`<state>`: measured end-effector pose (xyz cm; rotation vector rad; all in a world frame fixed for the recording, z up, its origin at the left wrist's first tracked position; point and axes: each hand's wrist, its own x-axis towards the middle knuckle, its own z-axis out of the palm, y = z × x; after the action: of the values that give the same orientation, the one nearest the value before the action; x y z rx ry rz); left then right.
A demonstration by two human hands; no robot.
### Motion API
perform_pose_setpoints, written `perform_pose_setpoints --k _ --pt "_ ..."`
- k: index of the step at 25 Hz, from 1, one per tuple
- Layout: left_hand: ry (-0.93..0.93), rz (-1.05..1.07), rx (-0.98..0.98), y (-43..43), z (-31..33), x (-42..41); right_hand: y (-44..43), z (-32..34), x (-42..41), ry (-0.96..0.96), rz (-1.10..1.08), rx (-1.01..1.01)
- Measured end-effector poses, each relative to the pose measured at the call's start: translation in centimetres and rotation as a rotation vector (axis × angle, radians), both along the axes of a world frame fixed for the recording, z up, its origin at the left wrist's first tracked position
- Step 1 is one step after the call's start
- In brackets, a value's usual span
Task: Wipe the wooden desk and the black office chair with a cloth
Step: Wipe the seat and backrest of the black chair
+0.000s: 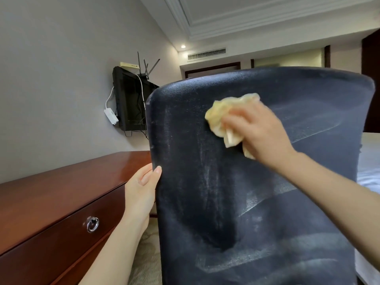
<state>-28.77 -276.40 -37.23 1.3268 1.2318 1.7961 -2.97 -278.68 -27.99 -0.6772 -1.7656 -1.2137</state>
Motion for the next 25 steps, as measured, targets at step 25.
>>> perform_pose_setpoints --k 25 --pt "-0.045 0.054 -0.019 0.0 -0.3 0.7 -1.0 -17.8 -3.1 -0.447 -0.172 -0.480"
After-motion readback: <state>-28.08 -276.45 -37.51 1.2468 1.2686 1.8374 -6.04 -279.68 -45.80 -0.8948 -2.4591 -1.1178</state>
